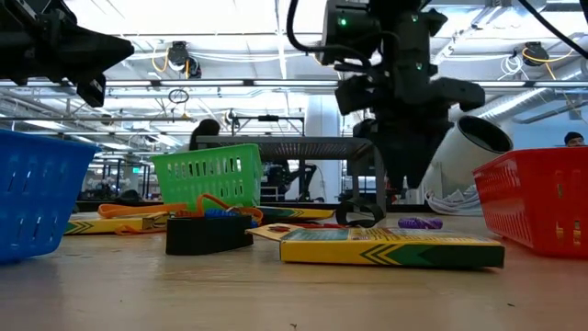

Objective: Pick & Place Office Desk Supplies
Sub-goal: Put the purple spring rubberband band into the blue bin

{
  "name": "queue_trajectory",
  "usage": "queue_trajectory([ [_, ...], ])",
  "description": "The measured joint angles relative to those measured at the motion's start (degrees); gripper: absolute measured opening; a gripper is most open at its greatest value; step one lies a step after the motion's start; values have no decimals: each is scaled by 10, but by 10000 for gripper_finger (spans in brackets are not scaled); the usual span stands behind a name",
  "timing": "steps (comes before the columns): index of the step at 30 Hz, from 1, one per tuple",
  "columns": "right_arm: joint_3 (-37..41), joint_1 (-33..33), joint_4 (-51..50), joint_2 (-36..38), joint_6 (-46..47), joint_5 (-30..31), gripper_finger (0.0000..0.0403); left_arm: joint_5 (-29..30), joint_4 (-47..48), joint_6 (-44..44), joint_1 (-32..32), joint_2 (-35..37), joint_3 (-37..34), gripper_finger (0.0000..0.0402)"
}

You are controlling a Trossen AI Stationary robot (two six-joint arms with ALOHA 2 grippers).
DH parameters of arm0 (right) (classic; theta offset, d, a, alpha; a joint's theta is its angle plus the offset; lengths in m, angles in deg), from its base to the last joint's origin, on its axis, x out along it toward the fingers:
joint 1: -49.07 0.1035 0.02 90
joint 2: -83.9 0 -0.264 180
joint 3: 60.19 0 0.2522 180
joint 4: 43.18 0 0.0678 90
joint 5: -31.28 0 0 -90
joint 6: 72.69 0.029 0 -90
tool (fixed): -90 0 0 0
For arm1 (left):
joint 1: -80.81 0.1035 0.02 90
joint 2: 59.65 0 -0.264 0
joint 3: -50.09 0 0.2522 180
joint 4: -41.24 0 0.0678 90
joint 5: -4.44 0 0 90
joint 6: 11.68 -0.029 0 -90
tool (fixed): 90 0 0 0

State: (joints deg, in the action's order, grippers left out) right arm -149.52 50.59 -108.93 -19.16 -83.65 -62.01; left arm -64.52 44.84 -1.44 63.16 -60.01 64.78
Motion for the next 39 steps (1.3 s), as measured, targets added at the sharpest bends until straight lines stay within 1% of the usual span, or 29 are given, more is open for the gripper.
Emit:
queue_trajectory([
  [7, 35, 0, 43, 0, 24, -3, 141, 0, 0, 0, 0, 0, 0, 37],
  [11, 56, 0, 70, 0, 32, -32, 141, -1, 0, 0, 0, 0, 0, 37],
  [29, 126, 0, 179, 3, 71, -28, 138, -2, 0, 0, 0, 0, 0, 37],
  [32, 127, 0, 177, 3, 73, -27, 123, -2, 1, 0, 0, 0, 0, 37],
  [34, 127, 0, 177, 3, 73, -26, 104, -1, 1, 0, 0, 0, 0, 37],
  [39, 128, 0, 177, 2, 73, -24, 33, -1, 1, 0, 0, 0, 0, 37],
])
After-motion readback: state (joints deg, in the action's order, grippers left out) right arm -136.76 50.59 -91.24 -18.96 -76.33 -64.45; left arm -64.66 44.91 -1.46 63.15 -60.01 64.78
